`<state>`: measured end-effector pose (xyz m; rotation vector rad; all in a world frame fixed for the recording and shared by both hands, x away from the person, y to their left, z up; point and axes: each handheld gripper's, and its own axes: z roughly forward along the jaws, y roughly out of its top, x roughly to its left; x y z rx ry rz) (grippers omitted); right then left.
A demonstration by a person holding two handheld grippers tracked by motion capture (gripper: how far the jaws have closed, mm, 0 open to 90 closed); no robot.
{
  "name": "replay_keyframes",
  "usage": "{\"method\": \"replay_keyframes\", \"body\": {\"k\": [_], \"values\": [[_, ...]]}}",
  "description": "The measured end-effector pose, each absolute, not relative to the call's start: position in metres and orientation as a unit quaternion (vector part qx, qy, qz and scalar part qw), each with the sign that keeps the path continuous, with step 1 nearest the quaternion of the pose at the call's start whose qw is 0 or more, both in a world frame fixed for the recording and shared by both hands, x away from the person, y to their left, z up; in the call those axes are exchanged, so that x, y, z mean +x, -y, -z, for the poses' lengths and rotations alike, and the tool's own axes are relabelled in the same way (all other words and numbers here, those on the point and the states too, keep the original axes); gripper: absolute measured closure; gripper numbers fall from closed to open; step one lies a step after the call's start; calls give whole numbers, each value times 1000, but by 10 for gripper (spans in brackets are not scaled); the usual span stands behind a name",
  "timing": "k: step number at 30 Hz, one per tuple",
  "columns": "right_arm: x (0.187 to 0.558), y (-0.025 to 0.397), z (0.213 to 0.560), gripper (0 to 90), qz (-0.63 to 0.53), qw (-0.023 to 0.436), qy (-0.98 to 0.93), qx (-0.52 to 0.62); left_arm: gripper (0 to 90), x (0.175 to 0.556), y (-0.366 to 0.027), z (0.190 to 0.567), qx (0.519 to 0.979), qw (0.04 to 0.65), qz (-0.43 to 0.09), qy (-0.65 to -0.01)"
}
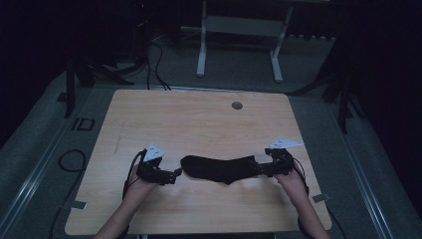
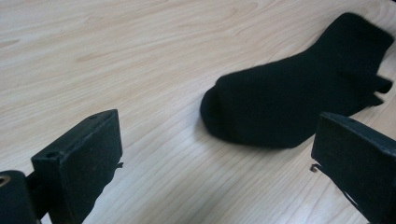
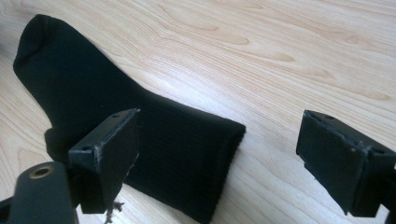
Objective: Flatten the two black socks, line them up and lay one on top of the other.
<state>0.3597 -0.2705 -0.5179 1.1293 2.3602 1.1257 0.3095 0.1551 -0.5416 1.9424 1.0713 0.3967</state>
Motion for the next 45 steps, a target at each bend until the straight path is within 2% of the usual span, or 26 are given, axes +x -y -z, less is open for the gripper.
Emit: {"method": "replay_keyframes", "body": {"k": [10,16,24,33,45], "values": [[358,292,525,132,-377,155,-817,408,21,300,-179,550,760,435,-173,-451],[354,309,529,132,-375,159,-809,423,21,293,-193,554,759,413,-186,-468],[346,330,533,134,-371,168,-798,445,21,281,-213,559,748,412,-190,-483],[333,360,539,136,-373,172,-773,484,21,263,-240,565,733,401,-208,-509],[314,383,550,138,-379,181,-753,506,22,250,-256,572,725,394,-211,-523]]}}
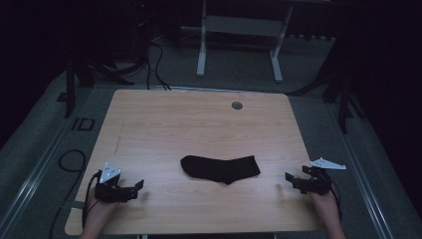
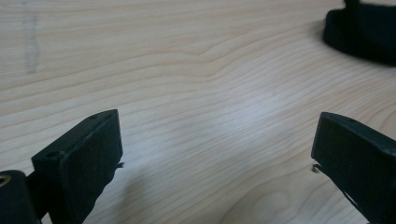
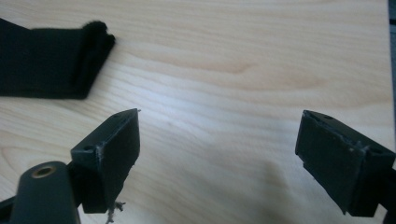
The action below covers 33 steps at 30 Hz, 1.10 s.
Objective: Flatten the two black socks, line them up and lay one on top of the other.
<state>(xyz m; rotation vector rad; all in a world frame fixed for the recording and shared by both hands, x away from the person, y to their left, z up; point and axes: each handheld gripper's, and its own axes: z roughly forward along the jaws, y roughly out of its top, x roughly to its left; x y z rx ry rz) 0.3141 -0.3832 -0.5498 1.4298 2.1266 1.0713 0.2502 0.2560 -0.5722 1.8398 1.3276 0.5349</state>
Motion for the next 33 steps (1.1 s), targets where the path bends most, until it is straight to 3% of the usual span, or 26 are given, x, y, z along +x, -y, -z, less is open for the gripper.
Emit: {"method": "replay_keyframes", "body": {"k": [17,25,33], "values": [[281,409,552,140,-409,222,-695,548,22,224,-279,566,679,407,-257,-555],[268,408,555,141,-420,295,-656,554,22,217,-283,565,654,414,-294,-560],[268,409,555,141,-433,320,-636,553,22,213,-286,568,636,425,-321,-558]]}}
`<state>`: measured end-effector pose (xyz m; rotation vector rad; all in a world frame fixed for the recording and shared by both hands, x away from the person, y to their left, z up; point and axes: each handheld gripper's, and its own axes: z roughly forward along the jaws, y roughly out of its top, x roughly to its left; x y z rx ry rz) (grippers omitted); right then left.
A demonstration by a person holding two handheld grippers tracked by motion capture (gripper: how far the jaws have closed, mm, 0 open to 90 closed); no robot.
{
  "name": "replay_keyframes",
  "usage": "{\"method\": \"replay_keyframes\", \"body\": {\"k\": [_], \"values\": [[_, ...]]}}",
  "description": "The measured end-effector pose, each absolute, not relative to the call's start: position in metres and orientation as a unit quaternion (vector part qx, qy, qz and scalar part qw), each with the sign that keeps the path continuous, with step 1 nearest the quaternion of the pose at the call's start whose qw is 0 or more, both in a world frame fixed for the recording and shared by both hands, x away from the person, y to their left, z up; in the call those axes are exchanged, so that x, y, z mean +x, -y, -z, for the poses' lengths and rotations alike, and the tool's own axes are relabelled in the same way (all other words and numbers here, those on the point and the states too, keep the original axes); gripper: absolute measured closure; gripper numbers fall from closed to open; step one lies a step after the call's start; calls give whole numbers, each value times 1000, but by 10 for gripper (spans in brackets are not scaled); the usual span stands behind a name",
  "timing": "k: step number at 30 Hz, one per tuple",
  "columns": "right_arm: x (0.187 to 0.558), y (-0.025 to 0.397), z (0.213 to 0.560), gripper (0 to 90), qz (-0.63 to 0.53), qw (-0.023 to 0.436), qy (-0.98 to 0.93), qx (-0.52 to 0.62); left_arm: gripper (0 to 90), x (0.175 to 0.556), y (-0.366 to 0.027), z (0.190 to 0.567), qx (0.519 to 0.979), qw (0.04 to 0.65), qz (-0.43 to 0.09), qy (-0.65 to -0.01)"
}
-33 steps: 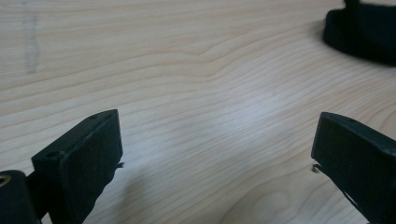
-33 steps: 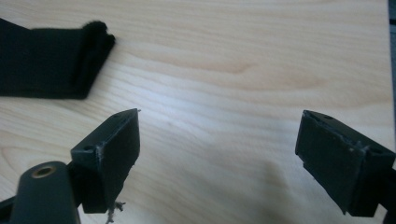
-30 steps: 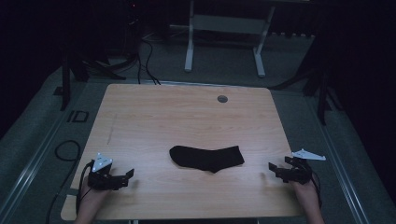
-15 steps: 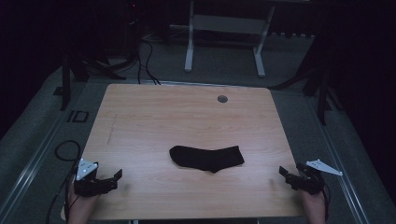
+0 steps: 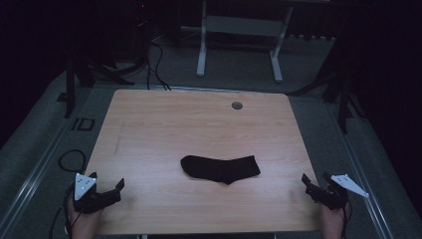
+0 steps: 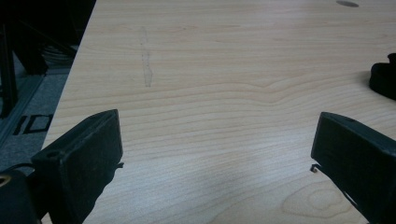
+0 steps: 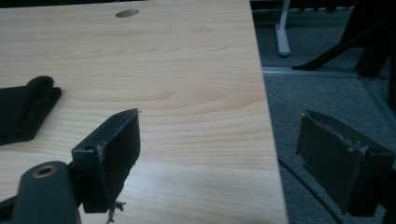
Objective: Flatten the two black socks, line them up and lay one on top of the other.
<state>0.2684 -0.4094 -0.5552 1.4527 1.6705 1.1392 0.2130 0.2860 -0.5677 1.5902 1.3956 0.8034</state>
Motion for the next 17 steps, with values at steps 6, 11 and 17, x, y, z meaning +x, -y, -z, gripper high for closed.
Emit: {"method": "replay_keyframes", "body": {"k": [6,11,17], "values": [[270,407,558,142,-422,325,-641,552,23,212,-290,568,620,427,-335,-566],[269,405,557,142,-423,327,-639,553,23,211,-289,568,619,424,-338,-569],[269,404,557,142,-422,326,-639,554,23,212,-287,567,624,420,-337,-566]]}}
